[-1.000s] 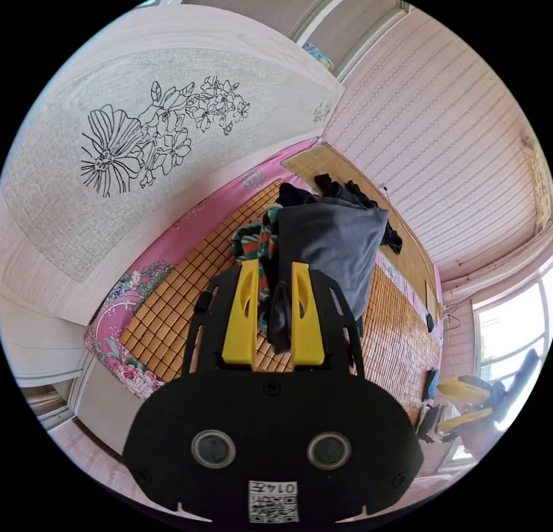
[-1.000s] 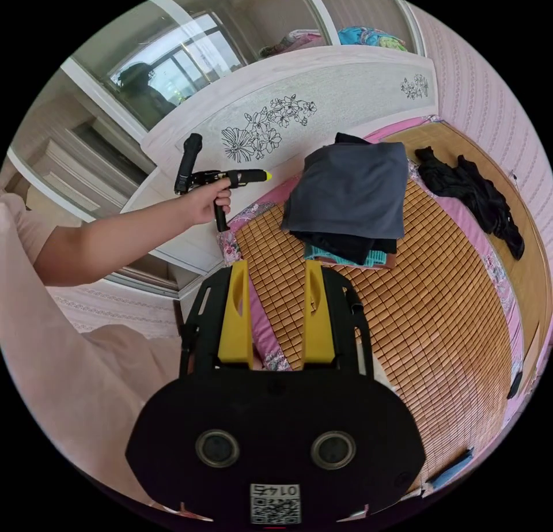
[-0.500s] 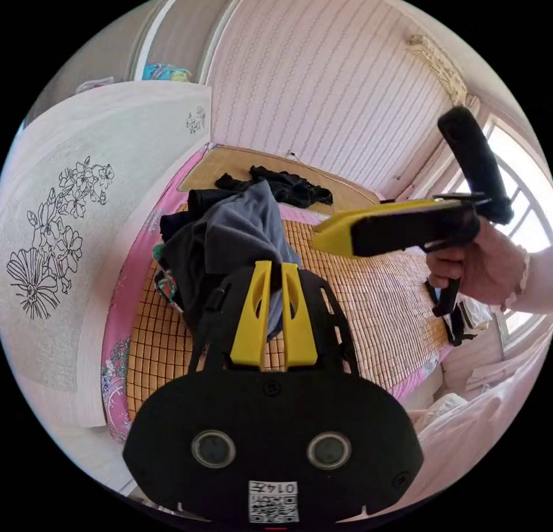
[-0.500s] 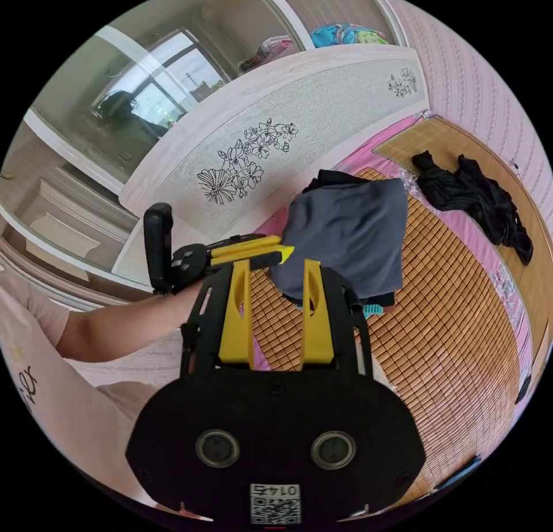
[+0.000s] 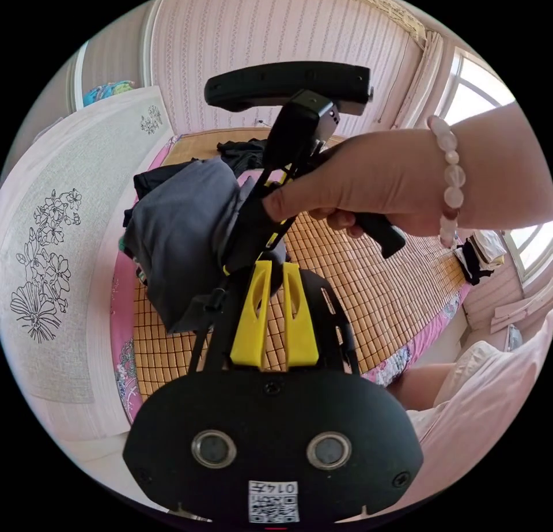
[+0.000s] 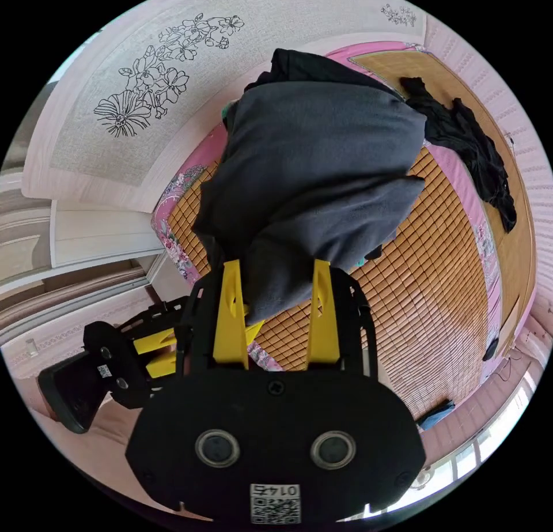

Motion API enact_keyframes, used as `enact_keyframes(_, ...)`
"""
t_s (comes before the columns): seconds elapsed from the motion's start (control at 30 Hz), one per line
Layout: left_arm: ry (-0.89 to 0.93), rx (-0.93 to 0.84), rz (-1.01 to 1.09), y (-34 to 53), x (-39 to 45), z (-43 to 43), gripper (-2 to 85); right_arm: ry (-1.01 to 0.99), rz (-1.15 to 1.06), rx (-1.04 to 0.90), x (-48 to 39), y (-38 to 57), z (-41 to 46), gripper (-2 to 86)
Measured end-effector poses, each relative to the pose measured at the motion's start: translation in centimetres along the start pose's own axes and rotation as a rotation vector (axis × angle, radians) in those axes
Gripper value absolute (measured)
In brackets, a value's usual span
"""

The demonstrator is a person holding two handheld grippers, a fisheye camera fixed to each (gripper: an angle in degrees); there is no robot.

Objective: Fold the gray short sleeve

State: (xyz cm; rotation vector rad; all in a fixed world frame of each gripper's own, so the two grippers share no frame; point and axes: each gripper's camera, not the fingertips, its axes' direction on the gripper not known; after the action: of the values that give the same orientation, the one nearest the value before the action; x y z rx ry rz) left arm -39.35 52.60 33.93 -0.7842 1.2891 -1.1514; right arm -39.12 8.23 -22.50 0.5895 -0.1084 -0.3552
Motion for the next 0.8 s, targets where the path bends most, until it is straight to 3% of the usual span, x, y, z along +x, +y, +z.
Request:
enact_keyframes(0.2, -0.005, -0.019, 0.059, 0.4, 1.3, 1.0, 2.4, -0.12, 0.022, -0.035, 0.8, 0.0, 1.2, 4.6)
enact_keyframes(0.37, -0.011, 0.014, 0.039, 1.7, -0.6, -1.0, 1.1, -0.262, 0.141, 0.081, 3.7, 3.3, 0.2, 3.1)
enact_keyframes(0.5, -0.103, 0.067, -0.133, 2.1, -7.6, -2.3, 0.7, -0.345, 0.233, 0.21, 5.1, 8.0, -1.0, 2.5)
enact_keyframes(0.63, 0.034, 0.061, -0.41, -0.2, -19.0, 0.2, 1.8, -0.374, 0.266, 0.257, 4.5, 11.6, -0.4, 2.3)
enact_keyframes(0.73, -0.043, 0.104, -0.42, -3.8, -21.9, 1.4, 7.4, -0.349, 0.282, 0.255, 3.7, 12.7, 1.0, 2.2)
enact_keyframes(0.8, -0.002, 0.076, -0.454, -5.9, -22.8, 3.1, 9.9, -0.365, 0.303, 0.274, 3.4, 13.1, 1.9, 2.1)
